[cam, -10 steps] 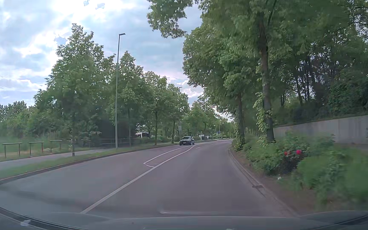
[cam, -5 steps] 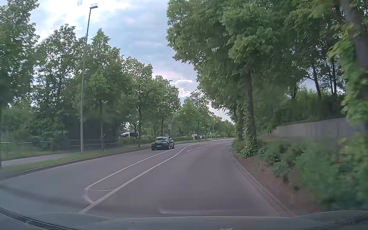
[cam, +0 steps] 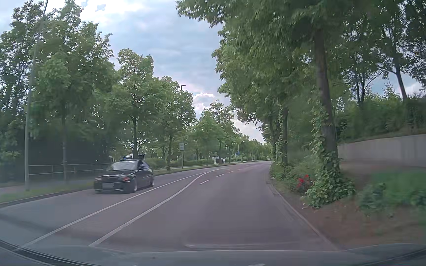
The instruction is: Follow the waypoints while adhering to traffic rules and regulations
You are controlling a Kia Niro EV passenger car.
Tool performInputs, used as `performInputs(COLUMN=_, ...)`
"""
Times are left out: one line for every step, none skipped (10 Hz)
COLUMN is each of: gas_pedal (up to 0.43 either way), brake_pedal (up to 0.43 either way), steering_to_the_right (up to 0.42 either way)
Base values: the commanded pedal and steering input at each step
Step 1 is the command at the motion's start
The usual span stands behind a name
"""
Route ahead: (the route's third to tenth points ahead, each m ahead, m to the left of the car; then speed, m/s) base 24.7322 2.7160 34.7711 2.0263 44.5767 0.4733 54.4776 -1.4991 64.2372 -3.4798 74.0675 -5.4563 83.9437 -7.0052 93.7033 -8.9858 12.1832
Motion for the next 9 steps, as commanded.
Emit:
performInputs(gas_pedal=0.098, brake_pedal=0.018, steering_to_the_right=0.025)
performInputs(gas_pedal=0.098, brake_pedal=0.018, steering_to_the_right=0.024)
performInputs(gas_pedal=0.098, brake_pedal=0.018, steering_to_the_right=0.024)
performInputs(gas_pedal=0.098, brake_pedal=0.018, steering_to_the_right=0.024)
performInputs(gas_pedal=0.098, brake_pedal=0.018, steering_to_the_right=0.024)
performInputs(gas_pedal=0.098, brake_pedal=0.018, steering_to_the_right=0.024)
performInputs(gas_pedal=0.098, brake_pedal=0.018, steering_to_the_right=0.024)
performInputs(gas_pedal=0.098, brake_pedal=0.018, steering_to_the_right=0.024)
performInputs(gas_pedal=0.098, brake_pedal=0.018, steering_to_the_right=0.024)
